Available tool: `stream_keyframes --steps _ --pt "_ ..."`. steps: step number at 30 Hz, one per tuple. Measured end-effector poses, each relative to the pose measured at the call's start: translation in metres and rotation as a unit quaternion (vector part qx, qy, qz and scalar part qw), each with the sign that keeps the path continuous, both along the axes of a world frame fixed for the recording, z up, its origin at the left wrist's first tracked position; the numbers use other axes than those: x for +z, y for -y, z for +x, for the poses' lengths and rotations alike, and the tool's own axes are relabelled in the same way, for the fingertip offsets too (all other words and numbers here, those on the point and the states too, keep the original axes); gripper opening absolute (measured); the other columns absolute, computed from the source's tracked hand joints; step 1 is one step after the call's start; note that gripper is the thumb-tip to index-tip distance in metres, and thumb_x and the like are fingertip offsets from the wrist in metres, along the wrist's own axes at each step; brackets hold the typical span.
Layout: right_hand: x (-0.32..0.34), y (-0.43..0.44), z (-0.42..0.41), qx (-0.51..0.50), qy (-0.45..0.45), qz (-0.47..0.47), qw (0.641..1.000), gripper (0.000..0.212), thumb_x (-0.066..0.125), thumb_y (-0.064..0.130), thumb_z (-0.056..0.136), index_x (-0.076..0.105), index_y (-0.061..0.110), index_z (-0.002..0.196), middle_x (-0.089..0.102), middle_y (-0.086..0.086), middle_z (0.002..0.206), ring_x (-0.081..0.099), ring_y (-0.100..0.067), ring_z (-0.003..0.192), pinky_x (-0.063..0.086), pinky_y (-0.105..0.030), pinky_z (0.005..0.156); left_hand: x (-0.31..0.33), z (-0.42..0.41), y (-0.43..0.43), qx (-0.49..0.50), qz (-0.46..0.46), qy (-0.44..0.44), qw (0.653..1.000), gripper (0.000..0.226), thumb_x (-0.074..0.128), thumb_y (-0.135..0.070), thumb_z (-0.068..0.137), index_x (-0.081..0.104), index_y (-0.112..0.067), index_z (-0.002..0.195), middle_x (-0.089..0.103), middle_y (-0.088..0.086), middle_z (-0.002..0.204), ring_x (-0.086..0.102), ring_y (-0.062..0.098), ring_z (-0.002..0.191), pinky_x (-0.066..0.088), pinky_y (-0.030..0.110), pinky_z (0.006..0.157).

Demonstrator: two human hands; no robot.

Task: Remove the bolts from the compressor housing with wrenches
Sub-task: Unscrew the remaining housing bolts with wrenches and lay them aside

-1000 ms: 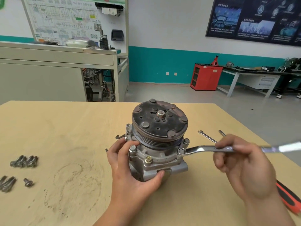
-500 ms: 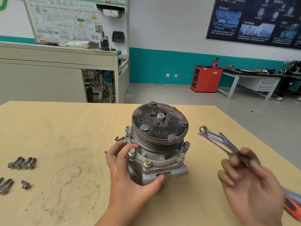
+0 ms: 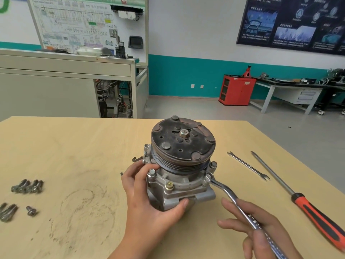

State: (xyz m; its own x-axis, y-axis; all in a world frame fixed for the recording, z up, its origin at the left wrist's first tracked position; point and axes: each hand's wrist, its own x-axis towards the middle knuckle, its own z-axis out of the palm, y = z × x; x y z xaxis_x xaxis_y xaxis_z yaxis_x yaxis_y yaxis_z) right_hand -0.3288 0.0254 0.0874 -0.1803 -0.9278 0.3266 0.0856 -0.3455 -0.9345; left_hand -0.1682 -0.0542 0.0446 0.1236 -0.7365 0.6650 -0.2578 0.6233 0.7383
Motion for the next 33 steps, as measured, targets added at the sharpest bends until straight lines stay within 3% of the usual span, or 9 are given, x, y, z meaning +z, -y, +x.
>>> stream_keyframes --steps 6,9,11,14,17,20,25,31,33 --pt "0.004 -0.002 -0.008 -0.036 -0.049 -0.031 0.998 0.027 0.056 0.068 0.052 0.069 0.052 0.068 0.075 0.004 0.079 0.068 -0.021 0.051 0.033 -0.005 0.038 0.0 -0.002 0.0 0.004 0.002 -0.001 1.0 0.075 0.074 -0.049 0.048 0.037 -0.069 0.11 0.031 -0.002 0.132 0.034 0.013 0.133 0.035 0.029 0.108" --pt "0.01 -0.001 -0.014 -0.007 -0.069 -0.044 0.997 0.04 0.05 0.08 0.058 0.069 0.049 0.074 0.075 0.001 0.083 0.067 -0.026 0.049 0.024 -0.018 0.034 0.001 -0.002 -0.001 0.005 0.002 0.0 1.0 0.075 0.074 -0.049 0.048 0.037 -0.07 0.109 0.031 -0.001 0.133 0.035 0.016 0.133 0.036 0.034 0.109" --pt "0.011 0.0 -0.015 -0.011 -0.086 -0.038 0.996 0.058 0.045 0.093 0.051 0.069 0.047 0.077 0.075 0.001 0.082 0.068 -0.024 0.05 0.03 -0.014 0.036 0.002 -0.002 -0.001 0.007 0.002 0.001 1.0 0.075 0.074 -0.049 0.048 0.037 -0.07 0.109 0.031 -0.001 0.132 0.035 0.015 0.132 0.036 0.035 0.109" --pt "0.003 0.003 -0.019 -0.028 -0.075 -0.054 0.995 0.054 0.045 0.085 0.061 0.071 0.04 0.077 0.074 -0.007 0.073 0.065 -0.026 0.047 0.032 -0.013 0.037 0.001 -0.002 -0.001 0.01 0.001 0.004 1.0 0.075 0.073 -0.048 0.048 0.036 -0.07 0.109 0.031 -0.003 0.132 0.034 0.012 0.132 0.035 0.032 0.109" --pt "0.01 0.016 -0.029 -0.034 -0.034 -0.078 0.996 0.032 0.053 0.047 0.076 0.073 0.023 0.069 0.068 -0.019 0.058 0.059 -0.025 0.039 0.025 -0.019 0.037 0.001 -0.002 -0.001 0.008 0.005 -0.002 1.0 0.074 0.072 -0.048 0.047 0.036 -0.072 0.107 0.03 -0.006 0.133 0.033 0.007 0.132 0.034 0.023 0.109" --pt "0.03 0.042 -0.047 0.067 -0.024 -0.052 0.996 0.049 0.062 0.063 0.057 0.071 0.015 0.064 0.066 -0.024 0.062 0.058 -0.023 0.044 0.032 -0.013 0.041 0.0 -0.001 -0.001 0.006 0.001 0.0 1.0 0.075 0.072 -0.047 0.048 0.036 -0.071 0.109 0.031 -0.002 0.132 0.032 0.006 0.132 0.031 0.016 0.108" --pt "0.05 0.105 -0.067 0.179 -0.01 0.074 0.981 0.049 0.037 0.041 0.077 0.064 0.012 0.048 0.054 -0.015 0.04 0.047 -0.021 0.036 0.036 -0.018 0.039 -0.001 -0.001 0.0 0.015 -0.002 0.013 1.0 0.075 0.071 -0.048 0.048 0.034 -0.071 0.109 0.031 -0.002 0.131 0.032 0.008 0.129 0.029 0.007 0.101" --pt "0.031 0.12 -0.066 0.274 0.164 0.116 0.94 0.054 0.031 0.04 0.086 0.058 0.012 0.049 0.041 -0.003 0.035 0.033 -0.011 0.033 0.021 -0.017 0.04 -0.001 0.002 0.002 0.012 -0.012 0.019 1.0 0.076 0.071 -0.046 0.05 0.034 -0.069 0.113 0.033 -0.001 0.13 0.036 0.01 0.128 0.034 0.015 0.104" --pt "0.02 0.102 -0.067 0.365 0.311 0.083 0.874 0.057 0.028 0.04 0.093 0.061 0.004 0.064 0.044 -0.008 0.043 0.035 -0.016 0.044 0.028 -0.026 0.047 -0.002 0.003 0.003 0.014 -0.016 0.024 0.999 0.076 0.071 -0.046 0.051 0.034 -0.068 0.114 0.034 0.001 0.129 0.035 0.007 0.127 0.034 0.015 0.103"
